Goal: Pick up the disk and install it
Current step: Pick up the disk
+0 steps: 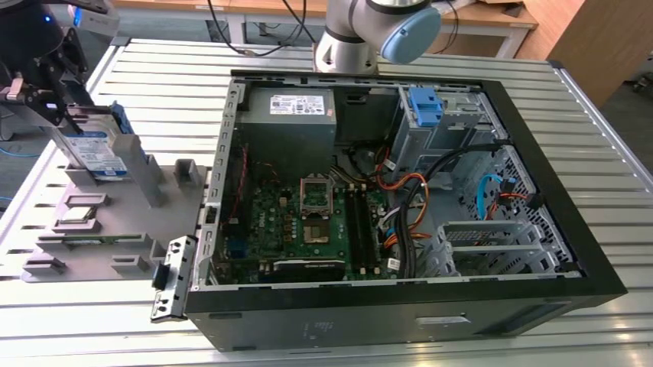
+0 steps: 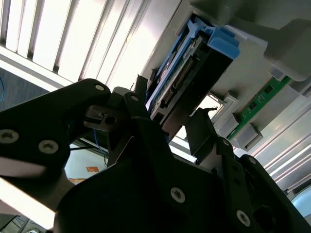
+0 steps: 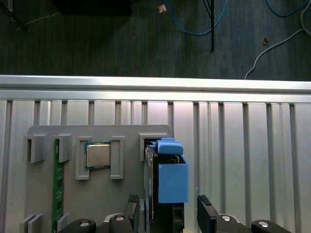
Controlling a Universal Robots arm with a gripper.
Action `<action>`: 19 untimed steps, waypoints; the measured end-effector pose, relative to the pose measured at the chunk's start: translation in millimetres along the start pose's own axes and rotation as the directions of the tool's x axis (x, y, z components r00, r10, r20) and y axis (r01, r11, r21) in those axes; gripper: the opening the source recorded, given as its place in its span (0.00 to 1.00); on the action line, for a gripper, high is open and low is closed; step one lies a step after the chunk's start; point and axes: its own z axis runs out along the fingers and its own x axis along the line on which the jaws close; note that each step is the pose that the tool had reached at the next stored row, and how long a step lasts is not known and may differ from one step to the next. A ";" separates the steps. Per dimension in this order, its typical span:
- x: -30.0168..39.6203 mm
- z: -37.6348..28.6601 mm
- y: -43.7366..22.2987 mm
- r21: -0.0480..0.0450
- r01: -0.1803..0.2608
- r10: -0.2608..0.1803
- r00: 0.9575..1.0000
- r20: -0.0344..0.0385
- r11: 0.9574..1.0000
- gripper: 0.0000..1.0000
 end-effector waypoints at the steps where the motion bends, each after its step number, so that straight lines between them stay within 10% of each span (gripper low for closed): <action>1: 0.0 0.0 0.0 0.000 0.000 0.000 1.000 0.000 1.000 0.59; 10: 0.3 -0.1 0.0 0.000 0.000 0.000 1.000 0.000 1.000 0.36; 19: 1.2 -0.1 0.0 0.000 0.000 0.000 1.000 0.000 1.000 0.35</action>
